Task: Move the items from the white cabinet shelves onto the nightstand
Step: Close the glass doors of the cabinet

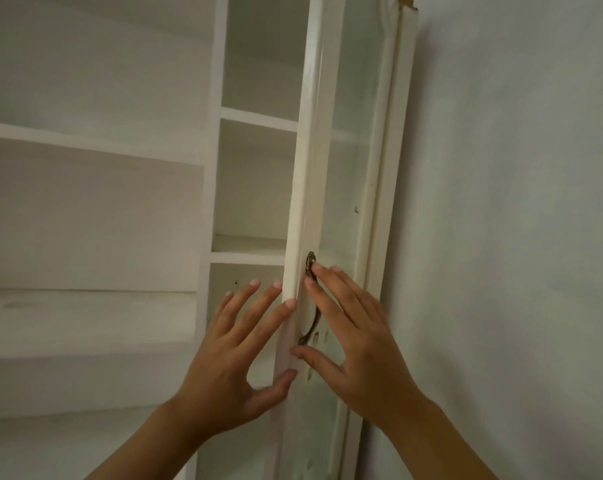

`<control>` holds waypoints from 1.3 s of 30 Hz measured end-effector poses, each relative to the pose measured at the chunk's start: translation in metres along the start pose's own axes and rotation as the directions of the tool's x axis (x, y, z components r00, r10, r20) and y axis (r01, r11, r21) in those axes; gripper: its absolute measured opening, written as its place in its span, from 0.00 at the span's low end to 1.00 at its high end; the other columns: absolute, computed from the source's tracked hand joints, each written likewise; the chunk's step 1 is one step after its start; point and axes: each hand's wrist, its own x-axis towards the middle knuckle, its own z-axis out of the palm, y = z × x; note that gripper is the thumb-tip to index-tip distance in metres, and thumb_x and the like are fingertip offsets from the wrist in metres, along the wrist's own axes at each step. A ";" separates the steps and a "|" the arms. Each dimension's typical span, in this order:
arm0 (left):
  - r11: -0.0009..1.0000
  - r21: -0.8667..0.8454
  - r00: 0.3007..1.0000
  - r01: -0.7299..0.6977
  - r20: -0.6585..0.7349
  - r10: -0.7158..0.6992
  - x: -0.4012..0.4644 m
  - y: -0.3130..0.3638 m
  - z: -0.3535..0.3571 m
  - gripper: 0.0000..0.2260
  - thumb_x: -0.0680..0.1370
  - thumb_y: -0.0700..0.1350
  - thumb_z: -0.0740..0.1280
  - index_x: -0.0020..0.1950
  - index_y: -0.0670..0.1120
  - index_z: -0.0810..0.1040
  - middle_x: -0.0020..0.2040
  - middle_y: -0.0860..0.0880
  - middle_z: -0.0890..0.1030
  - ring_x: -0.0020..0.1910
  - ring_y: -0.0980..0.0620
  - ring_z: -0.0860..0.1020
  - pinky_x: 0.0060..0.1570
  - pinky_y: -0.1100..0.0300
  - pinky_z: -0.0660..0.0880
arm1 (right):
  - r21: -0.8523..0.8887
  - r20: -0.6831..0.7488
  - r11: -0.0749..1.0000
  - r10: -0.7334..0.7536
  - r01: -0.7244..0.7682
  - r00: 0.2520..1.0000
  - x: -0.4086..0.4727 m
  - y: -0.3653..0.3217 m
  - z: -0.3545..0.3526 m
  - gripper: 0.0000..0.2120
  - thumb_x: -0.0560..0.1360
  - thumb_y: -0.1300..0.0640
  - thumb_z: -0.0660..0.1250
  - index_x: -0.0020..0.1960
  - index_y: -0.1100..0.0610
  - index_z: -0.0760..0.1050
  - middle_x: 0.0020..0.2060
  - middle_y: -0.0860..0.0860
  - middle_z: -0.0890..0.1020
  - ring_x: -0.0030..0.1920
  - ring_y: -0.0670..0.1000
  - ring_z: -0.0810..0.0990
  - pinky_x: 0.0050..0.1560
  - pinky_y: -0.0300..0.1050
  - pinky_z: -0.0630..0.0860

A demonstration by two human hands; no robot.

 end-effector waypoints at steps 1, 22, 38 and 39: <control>1.000 0.011 1.000 0.009 0.004 -0.009 -0.002 -0.006 -0.002 0.40 0.77 0.60 0.72 0.84 0.51 0.59 0.84 0.48 0.59 0.84 0.41 0.56 0.73 0.30 0.64 | 0.002 -0.008 1.000 -0.004 0.004 1.000 0.004 -0.002 0.008 0.38 0.81 0.43 0.70 0.83 0.56 0.60 0.84 0.49 0.59 0.84 0.52 0.55 0.79 0.57 0.64; 0.994 0.068 0.996 0.086 0.034 -0.088 -0.023 -0.144 -0.003 0.41 0.77 0.62 0.71 0.85 0.52 0.57 0.85 0.49 0.57 0.84 0.43 0.55 0.73 0.30 0.65 | 0.004 -0.153 0.999 0.036 -0.035 0.988 0.085 -0.020 0.150 0.32 0.81 0.54 0.70 0.82 0.58 0.64 0.82 0.51 0.63 0.83 0.52 0.60 0.76 0.64 0.65; 0.992 0.010 0.992 0.124 0.018 -0.124 -0.023 -0.214 0.019 0.38 0.79 0.67 0.63 0.85 0.56 0.55 0.85 0.51 0.57 0.84 0.45 0.55 0.75 0.32 0.64 | -0.056 -0.212 0.997 0.049 -0.062 0.976 0.118 -0.011 0.215 0.30 0.80 0.54 0.70 0.80 0.58 0.67 0.81 0.52 0.66 0.83 0.52 0.61 0.78 0.65 0.61; 0.992 0.013 0.992 0.125 0.019 -0.126 -0.022 -0.218 0.021 0.38 0.79 0.67 0.63 0.85 0.56 0.55 0.85 0.51 0.56 0.84 0.46 0.55 0.75 0.33 0.64 | -0.058 -0.213 0.996 0.053 -0.067 0.976 0.120 -0.011 0.219 0.31 0.80 0.54 0.70 0.80 0.58 0.67 0.81 0.52 0.66 0.83 0.52 0.61 0.78 0.65 0.61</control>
